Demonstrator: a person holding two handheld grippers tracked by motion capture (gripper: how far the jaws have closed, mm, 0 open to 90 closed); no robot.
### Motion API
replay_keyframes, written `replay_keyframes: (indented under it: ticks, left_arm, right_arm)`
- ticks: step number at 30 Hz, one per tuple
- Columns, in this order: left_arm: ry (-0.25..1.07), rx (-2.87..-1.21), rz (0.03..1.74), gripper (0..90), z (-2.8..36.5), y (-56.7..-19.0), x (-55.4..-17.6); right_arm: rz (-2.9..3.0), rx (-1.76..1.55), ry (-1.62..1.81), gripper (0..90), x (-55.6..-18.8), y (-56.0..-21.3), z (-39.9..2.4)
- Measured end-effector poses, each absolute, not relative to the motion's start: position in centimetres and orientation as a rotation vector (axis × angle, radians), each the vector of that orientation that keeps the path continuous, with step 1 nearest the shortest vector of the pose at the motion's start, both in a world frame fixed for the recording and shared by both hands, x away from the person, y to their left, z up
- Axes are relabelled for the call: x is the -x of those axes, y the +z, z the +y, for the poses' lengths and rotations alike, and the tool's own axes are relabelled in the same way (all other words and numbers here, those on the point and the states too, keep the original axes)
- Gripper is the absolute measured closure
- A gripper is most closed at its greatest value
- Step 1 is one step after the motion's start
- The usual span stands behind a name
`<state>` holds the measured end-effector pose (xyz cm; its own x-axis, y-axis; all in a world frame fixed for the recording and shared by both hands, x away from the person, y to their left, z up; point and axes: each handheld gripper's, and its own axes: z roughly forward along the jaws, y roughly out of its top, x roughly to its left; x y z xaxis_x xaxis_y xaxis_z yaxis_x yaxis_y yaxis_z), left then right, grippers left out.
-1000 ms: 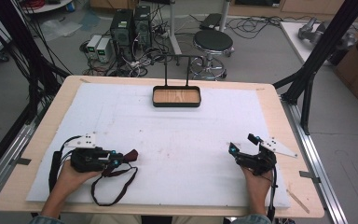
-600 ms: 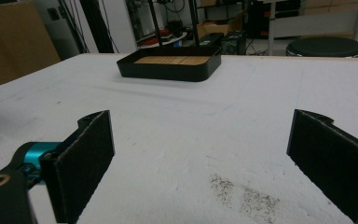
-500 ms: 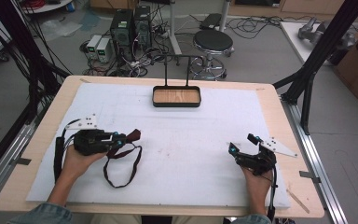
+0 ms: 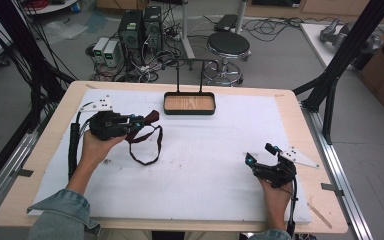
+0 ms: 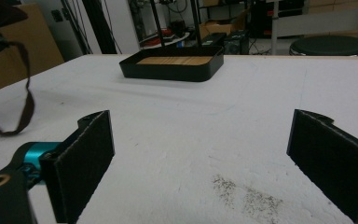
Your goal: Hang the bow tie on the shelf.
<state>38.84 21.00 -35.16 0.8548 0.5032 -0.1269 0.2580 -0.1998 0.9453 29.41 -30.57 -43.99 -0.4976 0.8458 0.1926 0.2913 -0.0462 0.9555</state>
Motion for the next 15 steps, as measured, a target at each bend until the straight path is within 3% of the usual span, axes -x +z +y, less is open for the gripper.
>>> replay_keyframes:
  ticks: [15]
  left_arm:
    - [0.292,-1.682,0.609,75.9,19.7,-33.0,-44.3]
  right_arm:
    - [1.771,-1.208,1.579,6.3,-29.5,-44.0,-30.6]
